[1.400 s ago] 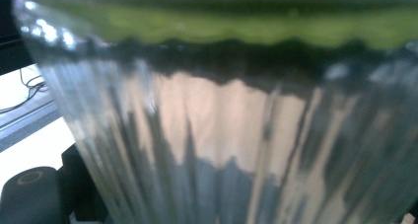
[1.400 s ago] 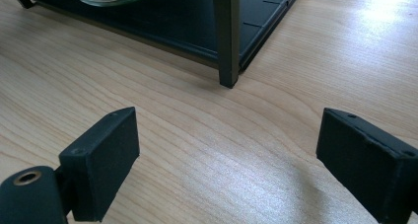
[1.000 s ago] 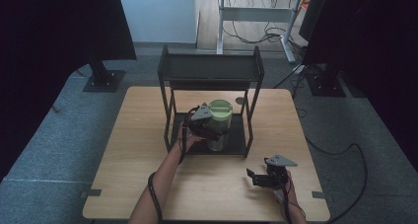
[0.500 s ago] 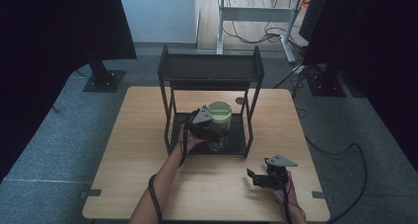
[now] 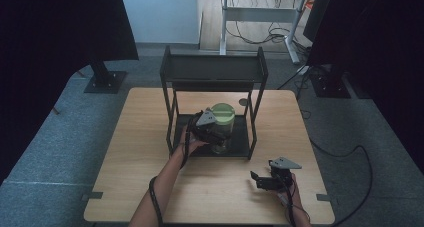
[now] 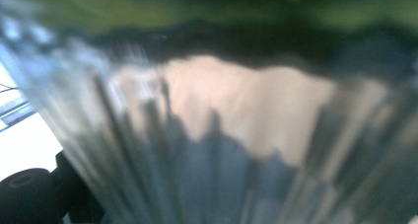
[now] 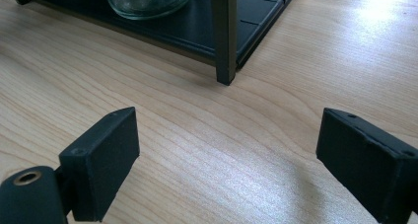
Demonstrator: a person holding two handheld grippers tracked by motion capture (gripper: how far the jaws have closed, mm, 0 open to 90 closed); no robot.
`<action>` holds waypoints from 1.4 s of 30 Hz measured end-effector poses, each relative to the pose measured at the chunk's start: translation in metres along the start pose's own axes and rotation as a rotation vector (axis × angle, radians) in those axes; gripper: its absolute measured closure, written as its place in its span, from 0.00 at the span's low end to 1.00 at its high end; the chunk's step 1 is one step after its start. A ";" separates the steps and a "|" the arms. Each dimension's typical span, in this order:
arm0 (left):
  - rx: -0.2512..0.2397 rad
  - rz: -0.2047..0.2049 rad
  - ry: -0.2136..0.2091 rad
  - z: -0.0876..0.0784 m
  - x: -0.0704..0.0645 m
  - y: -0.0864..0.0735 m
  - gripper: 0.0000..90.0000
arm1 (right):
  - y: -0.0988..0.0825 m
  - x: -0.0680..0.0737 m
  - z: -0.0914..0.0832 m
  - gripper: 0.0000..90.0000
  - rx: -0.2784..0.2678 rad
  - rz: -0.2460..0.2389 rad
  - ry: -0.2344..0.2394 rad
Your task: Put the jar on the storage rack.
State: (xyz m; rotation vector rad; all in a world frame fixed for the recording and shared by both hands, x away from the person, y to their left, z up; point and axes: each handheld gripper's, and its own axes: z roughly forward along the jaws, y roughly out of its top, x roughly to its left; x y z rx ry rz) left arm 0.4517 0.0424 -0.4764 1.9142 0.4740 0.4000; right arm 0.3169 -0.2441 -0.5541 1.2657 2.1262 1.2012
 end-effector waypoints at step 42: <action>0.012 -0.030 0.027 -0.074 -0.053 -0.039 0.01 | 0.001 0.004 0.002 0.10 0.023 -0.028 -0.020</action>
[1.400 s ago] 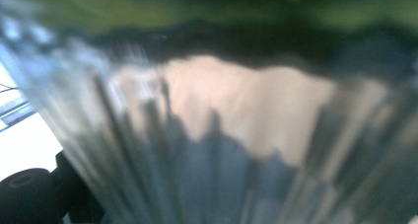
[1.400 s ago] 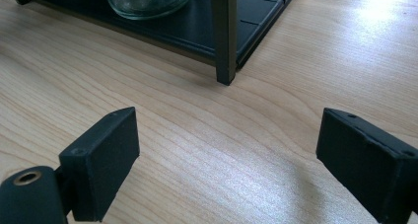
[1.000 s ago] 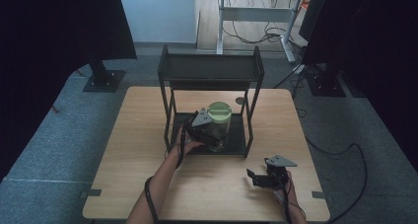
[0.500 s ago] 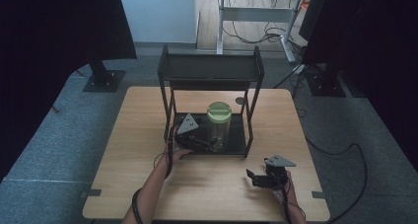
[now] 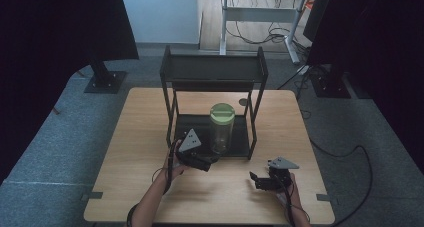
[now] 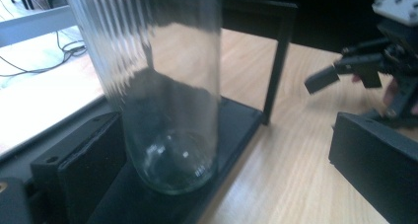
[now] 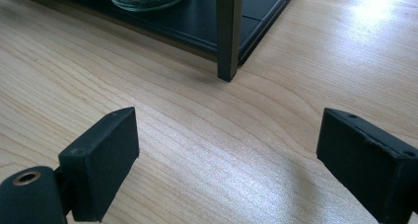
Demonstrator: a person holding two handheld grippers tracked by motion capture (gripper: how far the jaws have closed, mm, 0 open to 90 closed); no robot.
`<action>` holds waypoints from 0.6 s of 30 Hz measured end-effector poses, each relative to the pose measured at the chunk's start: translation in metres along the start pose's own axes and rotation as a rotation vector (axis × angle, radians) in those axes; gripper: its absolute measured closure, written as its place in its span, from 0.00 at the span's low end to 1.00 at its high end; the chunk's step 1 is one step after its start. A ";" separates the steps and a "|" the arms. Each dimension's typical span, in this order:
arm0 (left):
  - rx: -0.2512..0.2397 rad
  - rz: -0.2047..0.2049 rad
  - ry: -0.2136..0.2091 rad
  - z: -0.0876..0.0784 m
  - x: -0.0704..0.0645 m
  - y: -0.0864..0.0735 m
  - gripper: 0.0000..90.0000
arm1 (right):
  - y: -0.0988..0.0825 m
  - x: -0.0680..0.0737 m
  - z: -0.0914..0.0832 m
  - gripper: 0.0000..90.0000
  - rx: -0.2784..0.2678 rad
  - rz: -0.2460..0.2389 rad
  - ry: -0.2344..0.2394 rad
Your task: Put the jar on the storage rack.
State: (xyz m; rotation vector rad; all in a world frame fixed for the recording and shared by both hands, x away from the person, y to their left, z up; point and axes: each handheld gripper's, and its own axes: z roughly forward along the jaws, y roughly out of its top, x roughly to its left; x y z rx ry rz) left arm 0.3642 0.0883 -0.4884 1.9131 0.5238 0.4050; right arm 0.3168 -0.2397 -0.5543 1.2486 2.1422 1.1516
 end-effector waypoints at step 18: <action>0.062 0.004 0.014 -0.040 -0.021 -0.048 0.01 | 0.000 0.001 0.000 0.10 -0.001 -0.006 -0.015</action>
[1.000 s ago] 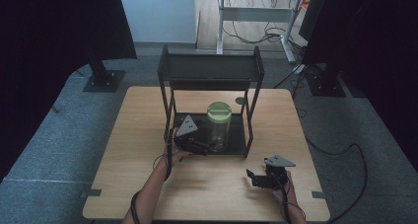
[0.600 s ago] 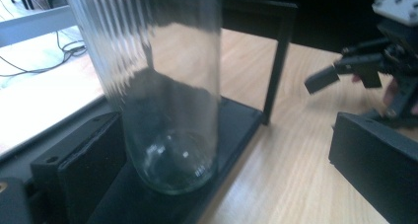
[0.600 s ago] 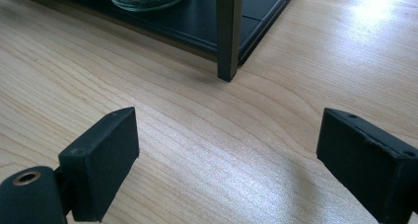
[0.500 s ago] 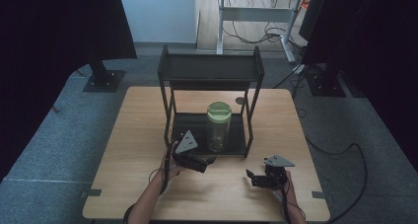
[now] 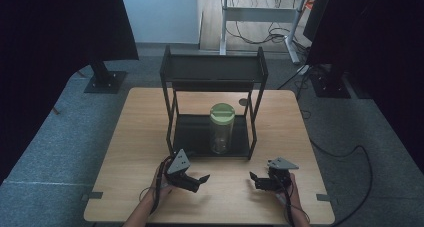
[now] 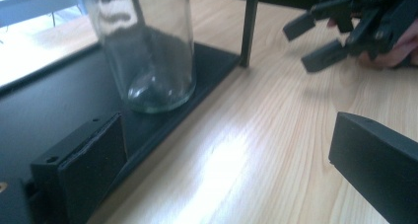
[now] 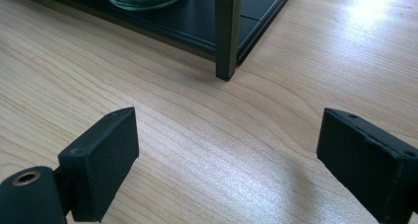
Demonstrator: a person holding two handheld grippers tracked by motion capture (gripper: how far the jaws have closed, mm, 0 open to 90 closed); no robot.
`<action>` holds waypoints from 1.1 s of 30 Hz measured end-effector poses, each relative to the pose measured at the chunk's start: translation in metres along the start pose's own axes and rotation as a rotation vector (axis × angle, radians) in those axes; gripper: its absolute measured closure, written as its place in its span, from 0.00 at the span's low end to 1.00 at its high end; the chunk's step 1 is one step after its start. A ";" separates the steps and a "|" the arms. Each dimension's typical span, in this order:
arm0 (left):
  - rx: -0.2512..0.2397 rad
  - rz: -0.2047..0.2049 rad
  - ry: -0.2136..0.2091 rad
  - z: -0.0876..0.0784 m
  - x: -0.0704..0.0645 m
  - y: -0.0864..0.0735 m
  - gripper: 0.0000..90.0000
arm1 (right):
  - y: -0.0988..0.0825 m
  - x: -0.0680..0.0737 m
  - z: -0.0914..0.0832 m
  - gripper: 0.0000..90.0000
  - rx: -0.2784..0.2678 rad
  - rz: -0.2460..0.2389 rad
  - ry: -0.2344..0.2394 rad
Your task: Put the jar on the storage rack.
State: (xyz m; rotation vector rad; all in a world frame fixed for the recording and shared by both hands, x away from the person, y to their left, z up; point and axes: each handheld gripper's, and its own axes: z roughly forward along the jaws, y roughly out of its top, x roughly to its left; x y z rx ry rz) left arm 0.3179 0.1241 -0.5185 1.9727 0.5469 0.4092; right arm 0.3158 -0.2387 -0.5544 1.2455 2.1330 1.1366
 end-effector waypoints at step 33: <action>0.086 -0.023 0.019 -0.026 -0.001 -0.044 0.01 | 0.001 0.002 0.002 0.10 0.018 -0.012 0.006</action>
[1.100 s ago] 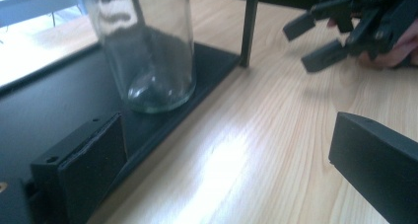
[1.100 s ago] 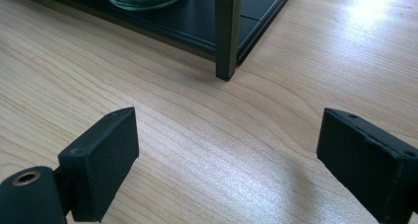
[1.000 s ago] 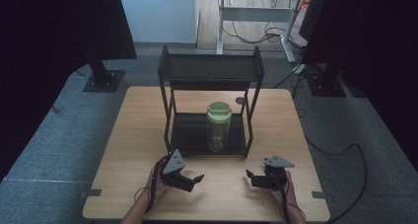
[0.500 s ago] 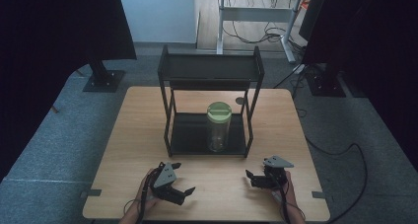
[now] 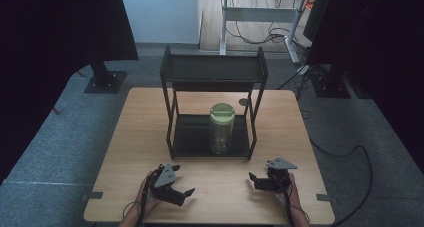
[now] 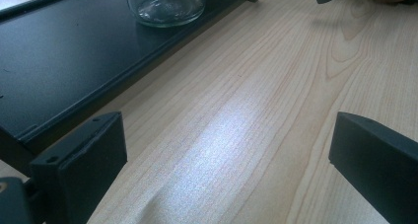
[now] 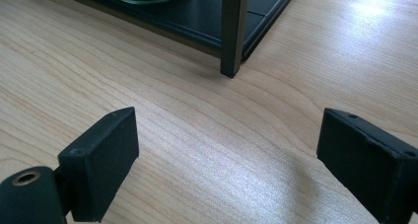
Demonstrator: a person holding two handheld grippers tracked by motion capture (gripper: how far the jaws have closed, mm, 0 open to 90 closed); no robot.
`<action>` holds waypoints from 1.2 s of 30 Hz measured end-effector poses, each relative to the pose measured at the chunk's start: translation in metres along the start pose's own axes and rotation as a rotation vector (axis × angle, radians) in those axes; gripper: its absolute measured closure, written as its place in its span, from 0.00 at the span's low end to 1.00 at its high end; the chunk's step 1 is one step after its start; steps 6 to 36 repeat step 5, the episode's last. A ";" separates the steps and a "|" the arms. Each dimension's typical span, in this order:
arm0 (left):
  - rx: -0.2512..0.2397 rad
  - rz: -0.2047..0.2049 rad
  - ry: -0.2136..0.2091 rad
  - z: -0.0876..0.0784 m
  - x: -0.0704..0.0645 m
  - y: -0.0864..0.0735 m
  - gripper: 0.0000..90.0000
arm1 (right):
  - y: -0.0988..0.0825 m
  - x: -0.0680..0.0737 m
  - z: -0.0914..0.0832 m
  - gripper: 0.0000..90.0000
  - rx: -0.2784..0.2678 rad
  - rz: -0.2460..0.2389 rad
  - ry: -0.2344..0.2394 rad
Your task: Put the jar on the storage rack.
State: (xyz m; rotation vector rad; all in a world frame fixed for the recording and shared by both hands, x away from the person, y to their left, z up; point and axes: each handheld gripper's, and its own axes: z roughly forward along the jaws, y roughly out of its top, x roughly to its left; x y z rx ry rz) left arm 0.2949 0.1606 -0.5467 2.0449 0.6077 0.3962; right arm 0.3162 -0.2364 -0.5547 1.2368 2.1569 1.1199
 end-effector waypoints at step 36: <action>0.001 -0.006 -0.002 0.001 0.002 -0.001 0.01 | 0.000 -0.001 0.000 0.10 -0.002 0.005 0.006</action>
